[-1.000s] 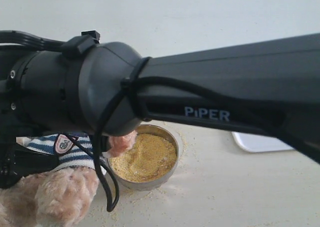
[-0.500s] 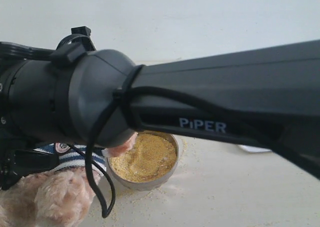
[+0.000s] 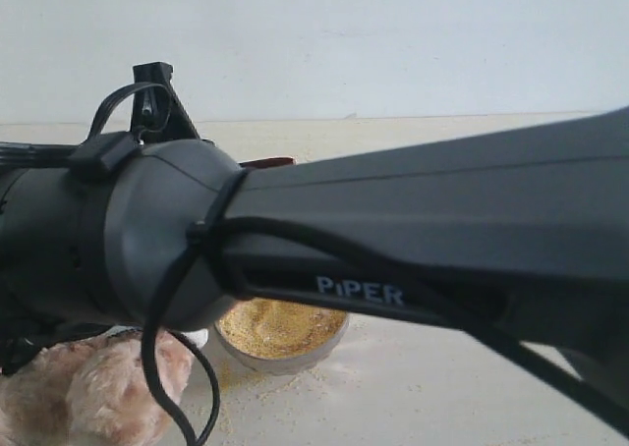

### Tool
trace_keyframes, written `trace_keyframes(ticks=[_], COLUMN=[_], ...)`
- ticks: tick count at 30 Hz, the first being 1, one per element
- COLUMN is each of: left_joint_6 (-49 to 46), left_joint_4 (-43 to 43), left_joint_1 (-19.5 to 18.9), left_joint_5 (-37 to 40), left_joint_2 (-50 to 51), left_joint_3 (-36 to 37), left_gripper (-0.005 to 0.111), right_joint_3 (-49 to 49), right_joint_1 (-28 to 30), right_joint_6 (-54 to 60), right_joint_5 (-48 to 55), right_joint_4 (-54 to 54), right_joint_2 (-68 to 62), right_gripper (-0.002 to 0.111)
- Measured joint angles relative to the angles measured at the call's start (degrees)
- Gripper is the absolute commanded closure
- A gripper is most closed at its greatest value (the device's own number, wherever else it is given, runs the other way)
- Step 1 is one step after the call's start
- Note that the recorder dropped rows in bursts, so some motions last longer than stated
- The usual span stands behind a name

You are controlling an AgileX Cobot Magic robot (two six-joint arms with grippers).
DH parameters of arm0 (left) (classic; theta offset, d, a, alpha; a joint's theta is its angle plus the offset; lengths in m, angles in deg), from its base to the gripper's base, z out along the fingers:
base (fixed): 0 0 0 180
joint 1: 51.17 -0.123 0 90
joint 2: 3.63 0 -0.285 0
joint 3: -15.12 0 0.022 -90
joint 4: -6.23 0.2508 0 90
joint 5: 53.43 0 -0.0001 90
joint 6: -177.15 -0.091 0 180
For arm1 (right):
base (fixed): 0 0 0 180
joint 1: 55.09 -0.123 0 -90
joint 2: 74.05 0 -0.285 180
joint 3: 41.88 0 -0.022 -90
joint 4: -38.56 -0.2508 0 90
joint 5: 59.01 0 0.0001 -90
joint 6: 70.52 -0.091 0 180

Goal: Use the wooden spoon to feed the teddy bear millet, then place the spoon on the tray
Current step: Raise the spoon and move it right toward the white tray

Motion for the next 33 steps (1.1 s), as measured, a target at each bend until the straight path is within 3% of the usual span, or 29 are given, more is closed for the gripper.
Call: trace_keyframes(ticks=[13, 16, 18, 27, 33], left_joint_6=[-0.88, -1.50, -1.50, -2.63, -3.17], left_joint_4=[-0.81, -0.94, -0.94, -0.94, -0.94], left_joint_1=[-0.12, -0.21, -0.21, -0.21, -0.21], left_joint_5=[1.02, 2.36, 2.17, 2.17, 2.17], left_joint_2=[0.00, 0.00, 0.00, 0.00, 0.00], left_joint_3=[0.00, 0.00, 0.00, 0.00, 0.00], left_gripper=[0.102, 0.102, 0.102, 0.102, 0.102], right_joint_3=[0.00, 0.13, 0.13, 0.57, 7.78], right_joint_1=[-0.54, 0.34, 3.21, 18.73, 23.79], right_joint_6=[-3.67, -4.19, -4.59, -0.63, 0.15], right_joint_5=[1.30, 0.90, -0.82, -0.72, -0.69], right_joint_4=[0.46, -5.46, -14.98, -37.25, -40.80], right_joint_2=[0.00, 1.89, 6.30, 19.93, 26.77], right_gripper=[0.109, 0.109, 0.109, 0.109, 0.109])
